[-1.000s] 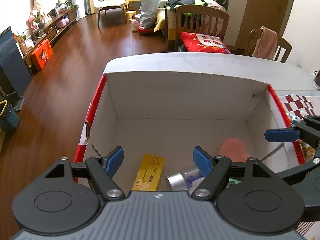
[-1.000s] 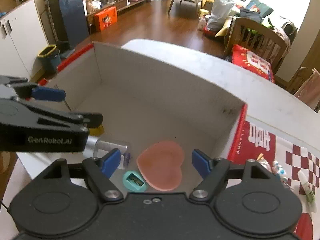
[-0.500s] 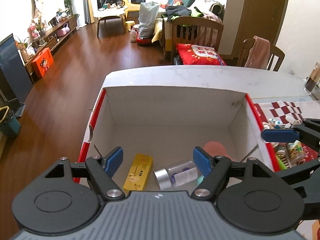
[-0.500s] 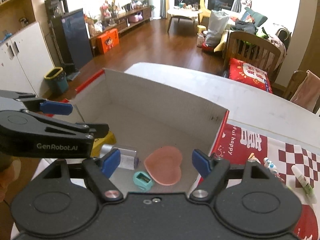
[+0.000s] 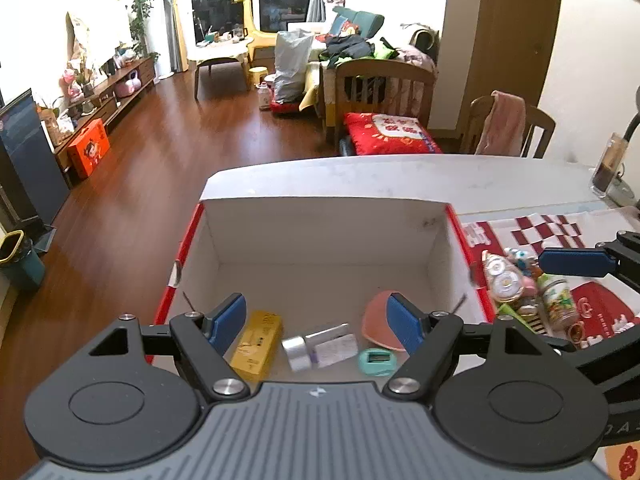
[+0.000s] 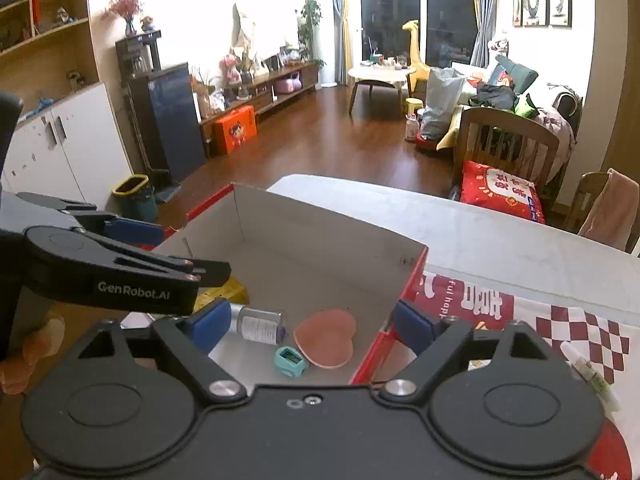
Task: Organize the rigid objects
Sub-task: 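Move both tools back toward the remaining items and the glue stick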
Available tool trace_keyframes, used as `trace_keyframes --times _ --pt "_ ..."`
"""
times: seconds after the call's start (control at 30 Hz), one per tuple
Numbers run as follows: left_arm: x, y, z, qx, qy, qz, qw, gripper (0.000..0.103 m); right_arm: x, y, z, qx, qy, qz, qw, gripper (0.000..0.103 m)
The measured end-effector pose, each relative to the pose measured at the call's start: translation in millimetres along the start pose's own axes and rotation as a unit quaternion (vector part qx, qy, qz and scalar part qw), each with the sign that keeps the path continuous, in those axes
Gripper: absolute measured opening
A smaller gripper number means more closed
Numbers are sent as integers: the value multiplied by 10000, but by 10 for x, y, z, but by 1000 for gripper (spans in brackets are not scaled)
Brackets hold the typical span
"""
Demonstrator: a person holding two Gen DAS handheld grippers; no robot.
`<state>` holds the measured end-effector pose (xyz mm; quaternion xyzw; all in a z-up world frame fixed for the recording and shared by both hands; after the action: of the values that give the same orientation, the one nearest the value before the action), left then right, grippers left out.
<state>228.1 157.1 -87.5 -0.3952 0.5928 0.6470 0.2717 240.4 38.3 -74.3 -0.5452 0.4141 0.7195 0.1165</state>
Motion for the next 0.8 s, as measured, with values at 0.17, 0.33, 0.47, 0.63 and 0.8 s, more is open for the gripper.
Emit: trace_keyframes --times 0.17,0.33,0.47,0.63,0.8 --pt "-47 131 -137 -6 14 -162 9999 81 -4 223 -124 -66 -108 -237 9996 97" --pt "-76 271 -330 3 35 -359 9994 88 -17 488 -292 -180 -206 -534 9982 102" --pt "-81 335 -502 60 86 -473 9988 88 -6 705 -439 -247 -253 -738 9966 103" --pt "-59 373 -781 196 139 -609 9979 88 74 940 -710 -146 -301 -836 9959 103" --pt "11 361 -1101 435 154 -631 9969 88 226 1105 -1025 66 -412 -795 9960 103"
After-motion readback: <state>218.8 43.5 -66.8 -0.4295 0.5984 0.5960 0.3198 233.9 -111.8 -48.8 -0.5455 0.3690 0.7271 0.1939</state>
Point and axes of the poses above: each gripper's, at about its wrist camera, not at the fingertips, and y roughly against the way its jaws point, z to its left, x to its underside, the point moved 10 cm from there along -y, roughly the way its jaws point, and after that the axes turned 12 degrees about -z, right-handed, at the moved point
